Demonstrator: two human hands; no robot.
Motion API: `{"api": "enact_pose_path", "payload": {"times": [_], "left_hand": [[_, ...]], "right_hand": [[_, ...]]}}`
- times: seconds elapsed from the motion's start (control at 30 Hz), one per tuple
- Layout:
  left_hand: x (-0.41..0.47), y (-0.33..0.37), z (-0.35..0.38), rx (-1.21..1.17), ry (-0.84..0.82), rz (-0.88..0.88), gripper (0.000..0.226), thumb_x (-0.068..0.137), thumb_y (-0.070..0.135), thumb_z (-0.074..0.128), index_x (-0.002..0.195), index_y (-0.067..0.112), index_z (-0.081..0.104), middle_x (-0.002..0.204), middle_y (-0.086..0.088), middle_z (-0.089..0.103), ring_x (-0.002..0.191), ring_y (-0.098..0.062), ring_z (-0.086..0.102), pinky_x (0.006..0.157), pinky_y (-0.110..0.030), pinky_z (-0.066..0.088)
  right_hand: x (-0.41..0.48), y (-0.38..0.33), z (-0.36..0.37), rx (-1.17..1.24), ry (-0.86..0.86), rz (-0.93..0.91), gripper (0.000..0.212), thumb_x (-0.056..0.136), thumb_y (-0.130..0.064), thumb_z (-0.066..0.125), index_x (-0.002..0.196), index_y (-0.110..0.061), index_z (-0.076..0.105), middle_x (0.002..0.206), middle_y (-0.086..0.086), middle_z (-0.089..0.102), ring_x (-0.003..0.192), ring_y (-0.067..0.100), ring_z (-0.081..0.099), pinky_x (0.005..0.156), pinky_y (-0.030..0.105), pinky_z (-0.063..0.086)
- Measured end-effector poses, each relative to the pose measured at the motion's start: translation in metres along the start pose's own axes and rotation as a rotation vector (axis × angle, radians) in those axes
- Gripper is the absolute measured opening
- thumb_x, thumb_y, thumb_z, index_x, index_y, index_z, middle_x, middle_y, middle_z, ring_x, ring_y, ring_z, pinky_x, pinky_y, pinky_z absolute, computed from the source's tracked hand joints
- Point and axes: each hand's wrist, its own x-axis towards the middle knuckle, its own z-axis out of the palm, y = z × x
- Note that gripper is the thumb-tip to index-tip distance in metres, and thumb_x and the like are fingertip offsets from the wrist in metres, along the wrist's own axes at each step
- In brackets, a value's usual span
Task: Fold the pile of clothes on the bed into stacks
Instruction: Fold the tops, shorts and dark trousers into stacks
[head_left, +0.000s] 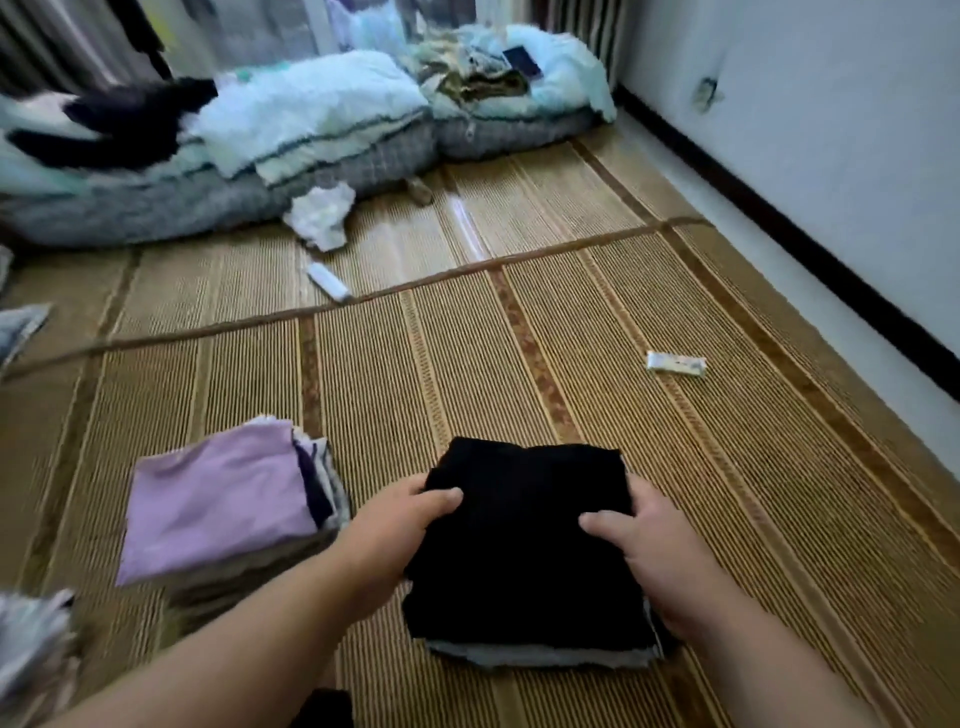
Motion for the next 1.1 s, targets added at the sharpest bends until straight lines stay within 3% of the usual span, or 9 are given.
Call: {"api": "enact_pose_path", "payload": {"times": [0.07,0.17,0.27,0.43,0.53,0.63,0.77,0.87,1.1], "left_hand": [[0.008,-0.020,-0.011,-0.004,0.029,-0.061,0.024,0.096,0.020,0.054,0.118,0.016,0.063,0.106,-0.007,0.074,0.097,-0.025,0.071,0.077,-0.036,0.056],[0.023,-0.047,-0.006,0.130,0.078,-0.099,0.040,0.096,0.023,0.055,0.136,0.015,0.052,0.126,-0.007,0.065,0.111,-0.025,0.064,0.097,-0.042,0.051],[0.036,-0.065,0.002,0.330,0.202,-0.026,0.047,0.096,0.024,0.057,0.141,0.015,0.047,0.134,-0.007,0.057,0.118,-0.024,0.057,0.101,-0.040,0.048],[0.036,-0.072,-0.010,0.326,0.300,0.050,0.044,0.092,0.025,0.062,0.135,0.022,0.053,0.132,-0.005,0.056,0.117,-0.022,0.056,0.097,-0.043,0.051],[0.021,-0.077,-0.028,0.283,0.297,0.099,0.046,0.091,0.023,0.063,0.136,0.027,0.051,0.130,0.000,0.055,0.107,-0.012,0.056,0.078,-0.023,0.054],[-0.010,-0.084,-0.055,0.346,0.296,0.145,0.046,0.090,0.025,0.065,0.134,0.031,0.052,0.126,0.006,0.056,0.101,-0.001,0.054,0.066,-0.008,0.044],[-0.061,-0.108,-0.102,0.428,0.349,0.157,0.054,0.085,0.025,0.069,0.135,0.034,0.050,0.121,0.008,0.059,0.106,-0.005,0.058,0.088,-0.019,0.044],[-0.093,-0.146,-0.140,0.498,0.420,0.140,0.063,0.081,0.022,0.070,0.138,0.036,0.046,0.122,0.009,0.056,0.108,-0.005,0.057,0.089,-0.013,0.042],[-0.122,-0.254,-0.201,0.622,0.551,-0.176,0.085,0.077,0.041,0.072,0.149,0.033,0.028,0.149,-0.002,0.034,0.137,-0.022,0.033,0.114,-0.036,0.029]], "right_hand": [[0.012,0.011,0.014,-0.087,0.035,0.050,0.035,0.087,-0.014,0.060,0.117,-0.033,0.058,0.101,-0.006,0.070,0.093,0.015,0.068,0.080,0.036,0.058],[0.027,0.034,0.021,-0.260,0.093,0.076,0.038,0.089,-0.015,0.060,0.125,-0.026,0.053,0.100,-0.013,0.060,0.090,0.006,0.057,0.071,0.024,0.048],[0.038,0.053,0.022,-0.394,0.183,0.053,0.039,0.090,-0.016,0.063,0.127,-0.021,0.053,0.094,-0.015,0.057,0.083,0.004,0.052,0.069,0.024,0.045],[0.037,0.060,0.027,-0.476,0.351,0.019,0.047,0.088,-0.022,0.067,0.131,-0.019,0.049,0.104,-0.003,0.060,0.089,0.014,0.055,0.075,0.035,0.052],[0.024,0.051,0.039,-0.529,0.406,-0.106,0.063,0.085,-0.021,0.068,0.140,-0.022,0.038,0.124,0.002,0.055,0.099,0.014,0.052,0.072,0.026,0.048],[0.009,0.033,0.071,-0.724,0.420,-0.243,0.068,0.085,-0.023,0.068,0.145,-0.021,0.036,0.150,0.007,0.033,0.137,0.025,0.033,0.109,0.045,0.037],[-0.013,0.029,0.138,-0.902,0.230,-0.427,0.069,0.082,-0.025,0.072,0.144,-0.022,0.041,0.158,0.008,0.022,0.147,0.024,0.011,0.113,0.036,0.010],[-0.022,0.051,0.192,-1.002,-0.067,-0.482,0.078,0.079,-0.028,0.077,0.146,-0.029,0.038,0.157,0.000,0.025,0.145,0.018,0.018,0.112,0.030,0.012],[-0.013,0.142,0.292,-1.113,-0.592,-0.268,0.095,0.077,-0.050,0.072,0.151,-0.039,0.012,0.160,-0.009,0.017,0.146,0.014,0.019,0.115,0.029,0.016]]}}
